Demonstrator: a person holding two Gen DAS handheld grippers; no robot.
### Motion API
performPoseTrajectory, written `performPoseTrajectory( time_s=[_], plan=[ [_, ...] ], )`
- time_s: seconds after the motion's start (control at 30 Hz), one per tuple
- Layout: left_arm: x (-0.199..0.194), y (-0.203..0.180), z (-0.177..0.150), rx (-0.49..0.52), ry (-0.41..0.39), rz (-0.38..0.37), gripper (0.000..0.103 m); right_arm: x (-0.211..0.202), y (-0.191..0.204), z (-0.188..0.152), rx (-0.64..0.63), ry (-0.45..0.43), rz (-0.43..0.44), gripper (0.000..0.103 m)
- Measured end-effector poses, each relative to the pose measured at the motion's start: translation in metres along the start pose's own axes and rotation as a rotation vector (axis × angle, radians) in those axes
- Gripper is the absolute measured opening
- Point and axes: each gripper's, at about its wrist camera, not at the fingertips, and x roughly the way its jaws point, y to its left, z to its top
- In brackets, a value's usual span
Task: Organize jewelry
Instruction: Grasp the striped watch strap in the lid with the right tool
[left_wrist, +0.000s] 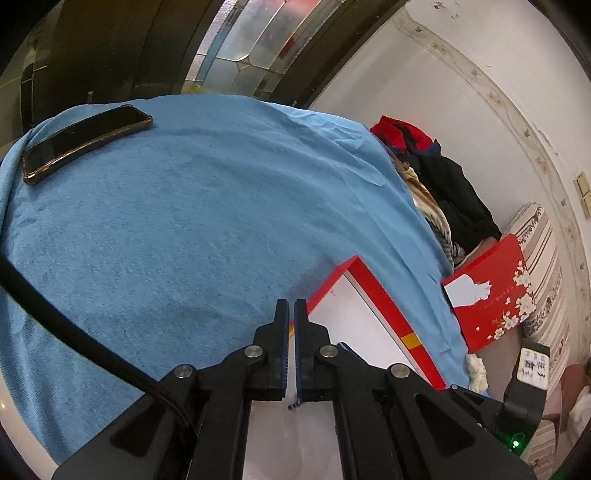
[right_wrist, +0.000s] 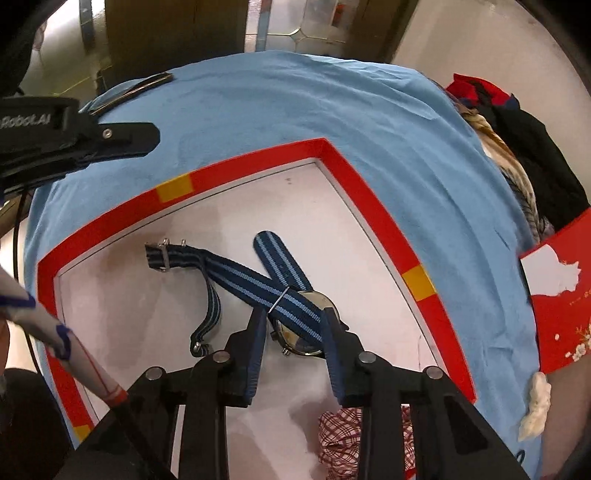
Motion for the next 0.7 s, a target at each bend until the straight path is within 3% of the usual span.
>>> performPoseTrajectory(
  time_s=[0.13, 0.23, 0.37, 0.43, 0.47, 0.57, 0.6, 0.7],
  plan=[
    [-0.001, -0.001, -0.001, 0.004, -0.001, -0.007, 0.001, 0.001, 0.009, -0.001, -0.03, -0.007, -0.074, 0.028],
    [-0.002, -0.001, -0.002, 0.002, -0.004, -0.01, 0.002, 0.002, 0.018, -0.003, -0.069, -0.01, -0.097, 0.04],
    [-0.001, -0.001, -0.002, -0.005, 0.004, -0.011, 0.002, 0.002, 0.027, -0.004, -0.129, -0.026, -0.147, 0.04],
    [-0.001, -0.001, -0.002, -0.006, 0.007, -0.014, 0.002, 0.003, 0.022, -0.001, -0.091, -0.006, -0.13, 0.026],
    [-0.001, -0.001, -0.002, -0.005, 0.007, -0.015, 0.002, 0.004, 0.017, 0.002, -0.07, 0.007, -0.145, 0.024],
    [-0.001, -0.001, -0.003, -0.012, 0.007, -0.014, 0.002, -0.003, -0.002, 0.008, 0.064, -0.003, -0.082, 0.017],
    [-0.001, 0.0, -0.003, -0.016, 0.007, -0.015, 0.002, -0.006, -0.006, 0.009, 0.098, -0.009, -0.057, 0.002],
    [-0.001, 0.003, -0.002, -0.031, 0.006, -0.012, 0.004, -0.024, -0.025, 0.012, 0.295, -0.059, 0.149, 0.0]
  ],
)
